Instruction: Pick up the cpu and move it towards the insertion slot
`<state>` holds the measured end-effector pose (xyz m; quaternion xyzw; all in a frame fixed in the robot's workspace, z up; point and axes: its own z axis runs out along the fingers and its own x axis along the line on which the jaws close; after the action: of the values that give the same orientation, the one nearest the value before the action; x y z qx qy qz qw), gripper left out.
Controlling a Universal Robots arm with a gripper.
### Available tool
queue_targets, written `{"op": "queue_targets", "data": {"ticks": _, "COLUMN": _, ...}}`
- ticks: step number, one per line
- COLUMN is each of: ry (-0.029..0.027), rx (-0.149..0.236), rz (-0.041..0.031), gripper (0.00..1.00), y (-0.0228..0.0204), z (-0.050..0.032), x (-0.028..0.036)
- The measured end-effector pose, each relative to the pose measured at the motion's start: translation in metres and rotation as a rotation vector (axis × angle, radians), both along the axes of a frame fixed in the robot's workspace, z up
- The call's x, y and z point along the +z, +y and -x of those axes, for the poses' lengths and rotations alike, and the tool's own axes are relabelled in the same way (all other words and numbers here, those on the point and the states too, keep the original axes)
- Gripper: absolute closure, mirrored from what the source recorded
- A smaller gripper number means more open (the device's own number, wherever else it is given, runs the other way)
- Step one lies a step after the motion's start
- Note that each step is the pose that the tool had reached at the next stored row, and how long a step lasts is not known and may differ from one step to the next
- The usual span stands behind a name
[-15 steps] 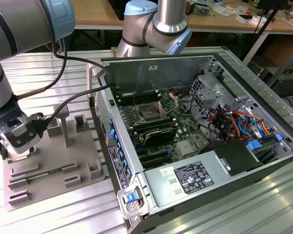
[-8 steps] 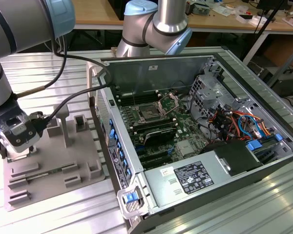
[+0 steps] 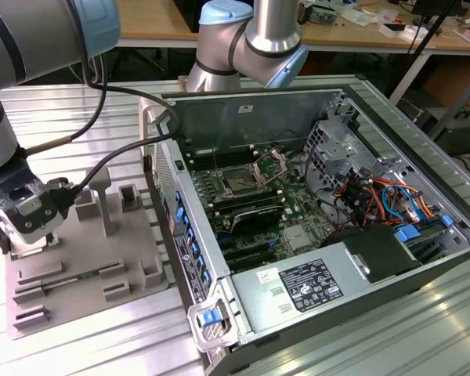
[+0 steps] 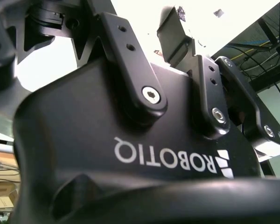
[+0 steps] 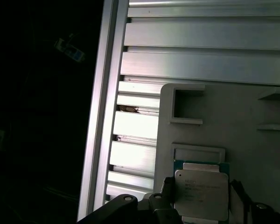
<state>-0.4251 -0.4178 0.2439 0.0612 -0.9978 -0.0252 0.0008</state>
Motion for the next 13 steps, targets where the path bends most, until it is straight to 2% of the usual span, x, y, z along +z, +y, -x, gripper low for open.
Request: {"op": "queue_targets", "data": {"ticks": 13, "ry": -0.0001, "rx": 0.000, "rz": 0.0000, "gripper": 0.45, "y": 0.0000, "z": 0.0000, "x": 0.0050}}
